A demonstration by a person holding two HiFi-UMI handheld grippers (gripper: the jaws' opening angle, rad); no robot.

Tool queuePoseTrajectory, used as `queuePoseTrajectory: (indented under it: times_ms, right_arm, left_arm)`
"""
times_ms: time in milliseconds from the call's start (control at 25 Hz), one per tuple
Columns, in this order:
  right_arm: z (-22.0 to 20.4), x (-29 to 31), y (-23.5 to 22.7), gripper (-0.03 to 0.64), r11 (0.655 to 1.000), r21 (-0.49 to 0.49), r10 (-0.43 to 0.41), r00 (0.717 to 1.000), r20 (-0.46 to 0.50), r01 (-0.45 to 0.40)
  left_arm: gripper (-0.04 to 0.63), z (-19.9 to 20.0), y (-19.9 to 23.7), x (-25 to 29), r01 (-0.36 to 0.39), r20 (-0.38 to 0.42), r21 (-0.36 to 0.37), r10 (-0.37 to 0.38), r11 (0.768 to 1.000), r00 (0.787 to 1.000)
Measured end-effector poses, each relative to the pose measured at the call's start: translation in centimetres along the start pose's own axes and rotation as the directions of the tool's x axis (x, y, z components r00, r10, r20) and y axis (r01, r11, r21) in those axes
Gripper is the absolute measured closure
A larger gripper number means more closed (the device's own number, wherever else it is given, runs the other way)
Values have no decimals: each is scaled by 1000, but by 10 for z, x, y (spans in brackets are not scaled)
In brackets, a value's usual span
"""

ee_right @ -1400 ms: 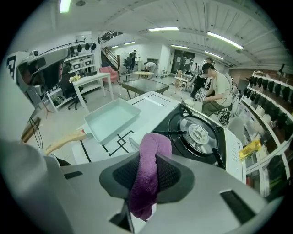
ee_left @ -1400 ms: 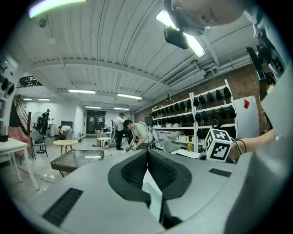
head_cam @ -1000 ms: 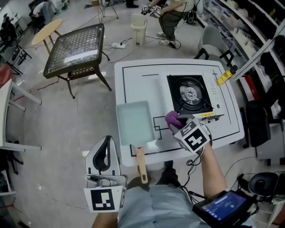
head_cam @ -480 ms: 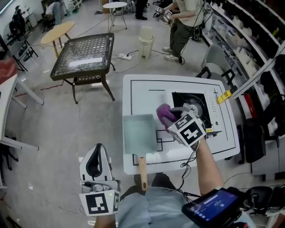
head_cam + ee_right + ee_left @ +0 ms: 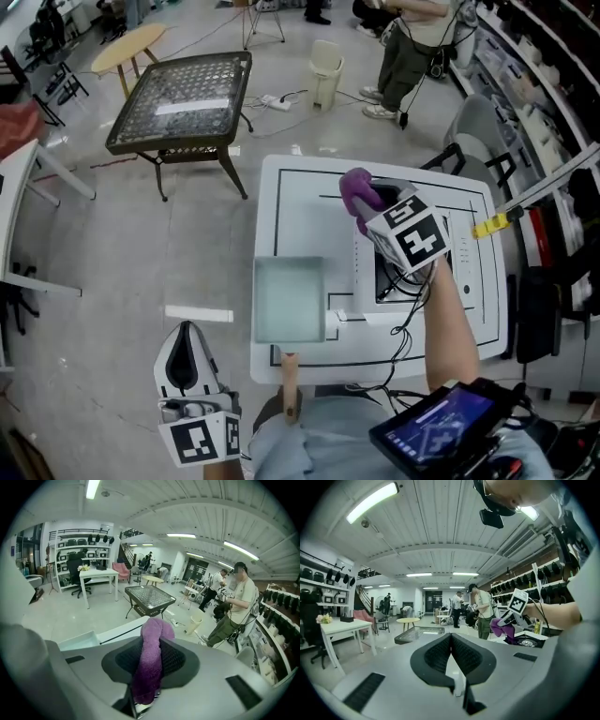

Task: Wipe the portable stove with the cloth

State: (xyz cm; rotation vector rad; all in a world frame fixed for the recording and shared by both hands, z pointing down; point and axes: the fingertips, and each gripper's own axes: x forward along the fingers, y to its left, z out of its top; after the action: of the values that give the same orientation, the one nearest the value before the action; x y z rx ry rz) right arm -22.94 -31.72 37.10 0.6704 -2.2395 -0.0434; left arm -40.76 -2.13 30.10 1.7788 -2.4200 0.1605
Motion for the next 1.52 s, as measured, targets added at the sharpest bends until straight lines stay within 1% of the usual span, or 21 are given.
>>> queuePoseTrajectory:
  times_ms: [120,360,440,560,760,1000,1120,1520]
  right_arm:
    - [-3,25,-26,505,1000,-18,1,1000,-19,-1]
    - [-6,73,-66,505,999,-36,-1,999,-37,0]
    - [-10,86,-73,505,999,-33,7,999,-48,-8]
    - [-15,102,-77,505,999,-37,20,998,-62,-22]
    - [-30,124,-62,505,995,-49,78,988,-130,-85]
    - [-60,124,-39,505,991,-13,126,968,-216,-132]
    - [-67,118,-30,505,991,-3,130,965,-227,-135]
    - [-79,89,-5,505,991,10,131,966,-221,-132]
  left_arm:
    - [577,-16,-10,24,-10,-38,-21,9,1000,999]
    - [577,-38,-18,64,-41,-101,-33,37,999,994]
    - [577,-45,-20,73,-52,-118,-39,47,998,992]
    - [577,-52,-22,87,-56,-123,-41,51,998,991]
    - [577,-61,-22,95,-69,-148,-48,61,996,987]
    - [577,-61,-18,92,-71,-147,-48,64,996,987]
    - [577,-59,-19,88,-57,-142,-47,50,997,989]
    - [577,-52,-27,71,9,-117,-41,-14,999,993]
